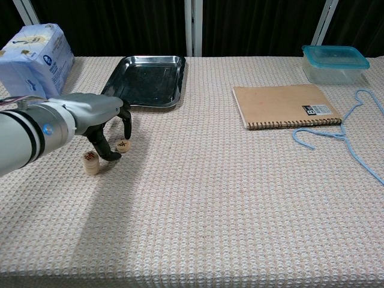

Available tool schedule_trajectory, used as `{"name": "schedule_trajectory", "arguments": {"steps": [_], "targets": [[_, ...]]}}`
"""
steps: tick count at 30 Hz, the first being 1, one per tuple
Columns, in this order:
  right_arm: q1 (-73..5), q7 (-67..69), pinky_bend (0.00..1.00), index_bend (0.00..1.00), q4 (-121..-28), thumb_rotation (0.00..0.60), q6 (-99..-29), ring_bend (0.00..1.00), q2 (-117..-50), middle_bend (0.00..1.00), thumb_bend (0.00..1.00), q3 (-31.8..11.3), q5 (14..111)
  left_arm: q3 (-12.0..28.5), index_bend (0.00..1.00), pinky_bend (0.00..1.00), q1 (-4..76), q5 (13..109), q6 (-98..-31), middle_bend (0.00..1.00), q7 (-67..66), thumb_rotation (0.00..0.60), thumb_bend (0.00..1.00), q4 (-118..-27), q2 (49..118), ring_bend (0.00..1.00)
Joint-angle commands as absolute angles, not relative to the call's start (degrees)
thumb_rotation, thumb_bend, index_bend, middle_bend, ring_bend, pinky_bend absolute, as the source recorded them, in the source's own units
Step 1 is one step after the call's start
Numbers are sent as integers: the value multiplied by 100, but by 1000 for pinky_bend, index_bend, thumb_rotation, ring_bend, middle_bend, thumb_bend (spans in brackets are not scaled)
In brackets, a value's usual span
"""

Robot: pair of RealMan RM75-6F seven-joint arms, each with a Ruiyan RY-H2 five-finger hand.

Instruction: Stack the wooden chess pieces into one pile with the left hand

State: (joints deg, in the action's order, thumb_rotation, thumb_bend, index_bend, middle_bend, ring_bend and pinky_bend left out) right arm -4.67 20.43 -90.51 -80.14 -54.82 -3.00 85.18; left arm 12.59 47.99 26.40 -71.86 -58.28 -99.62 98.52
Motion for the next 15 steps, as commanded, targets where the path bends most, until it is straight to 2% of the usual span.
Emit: {"name": "schedule_trajectory", "arguments": {"steps": [1,15], "targets": [[-470,2040,0,0,-9052,600,-8008,0,-5482,0,75,-299,8519,1233,402,0,4818,2659,-7213,2,-5783,600,278,-9930,9871,0],[-486,2007,0,0,-9060,600,-7975,0,-5490,0,75,-292,8513,1107,497,0,4864,2757,-7283,24,-5594,600,285,-9799,9922,0]]}}
